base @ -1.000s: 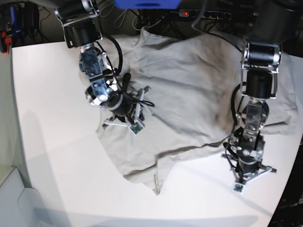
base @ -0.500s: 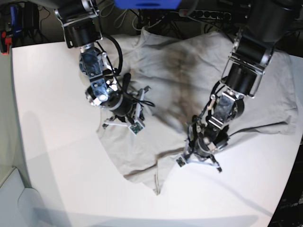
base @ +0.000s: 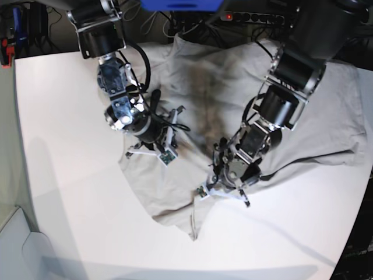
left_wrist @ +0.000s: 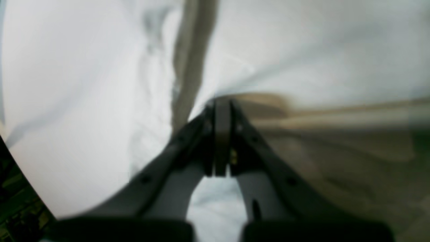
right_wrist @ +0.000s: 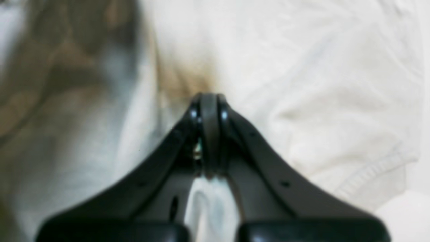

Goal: Layout the t-shirt on the table in an organized manner, then fold the t-shirt properly
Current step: 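Move the left gripper toward the right gripper and pinch the shirt, then pull the pinched shirt fabric with the left gripper away from the right gripper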

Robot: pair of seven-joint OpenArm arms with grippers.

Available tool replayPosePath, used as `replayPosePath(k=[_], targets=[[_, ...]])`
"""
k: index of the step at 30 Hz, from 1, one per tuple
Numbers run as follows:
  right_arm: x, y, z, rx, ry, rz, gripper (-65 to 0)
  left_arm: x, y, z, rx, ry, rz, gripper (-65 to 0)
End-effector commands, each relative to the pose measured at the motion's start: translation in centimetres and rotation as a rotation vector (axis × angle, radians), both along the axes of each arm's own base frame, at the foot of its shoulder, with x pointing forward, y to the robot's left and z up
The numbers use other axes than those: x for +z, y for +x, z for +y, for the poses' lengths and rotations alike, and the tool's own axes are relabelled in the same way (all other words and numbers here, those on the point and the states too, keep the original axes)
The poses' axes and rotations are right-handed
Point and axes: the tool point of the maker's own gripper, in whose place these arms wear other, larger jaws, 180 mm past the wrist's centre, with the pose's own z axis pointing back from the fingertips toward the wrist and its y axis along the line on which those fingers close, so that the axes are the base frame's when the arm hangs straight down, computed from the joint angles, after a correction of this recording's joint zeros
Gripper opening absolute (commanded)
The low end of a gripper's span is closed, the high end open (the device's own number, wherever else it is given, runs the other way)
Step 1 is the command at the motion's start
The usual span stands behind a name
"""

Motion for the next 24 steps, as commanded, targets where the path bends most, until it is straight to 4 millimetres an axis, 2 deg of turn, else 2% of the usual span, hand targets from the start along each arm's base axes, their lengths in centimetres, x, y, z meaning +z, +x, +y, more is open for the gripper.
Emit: replayPosePath(k=[1, 7, 12, 16, 18, 24], targets=[[-2.5, -1.8, -2.3, 0.003, -0.138, 0.098, -65.0, 0.9, 1.0, 0.2, 0.016, -0.002, -0.035, -64.9], [-2.6, -1.9, -2.4, 0.003, -0.139, 0.099, -65.0, 2.6, 3.3, 1.1, 0.132, -0.049, -0.195, -64.9], [-2.6, -1.9, -2.4, 0.003, -0.139, 0.099, -65.0, 2.2, 3.7, 2.2, 0.162, -0.034, -0.181, -64.9], [-2.6, -2.0, -2.4, 0.003, -0.139, 0.101, -65.0, 2.0, 4.8, 5.2, 0.284, -0.030, -0.182, -64.9], [-3.0, -2.5, -2.4, 0.004, -0.139, 0.112, -65.0, 2.1, 5.5, 5.9, 0.353, -0.076, -0.220, -64.9], [-3.2, -2.8, -2.4, 0.005, -0.139, 0.118, -65.0, 3.6, 6.8, 11.5, 0.553, -0.088, -0.391, -64.9]])
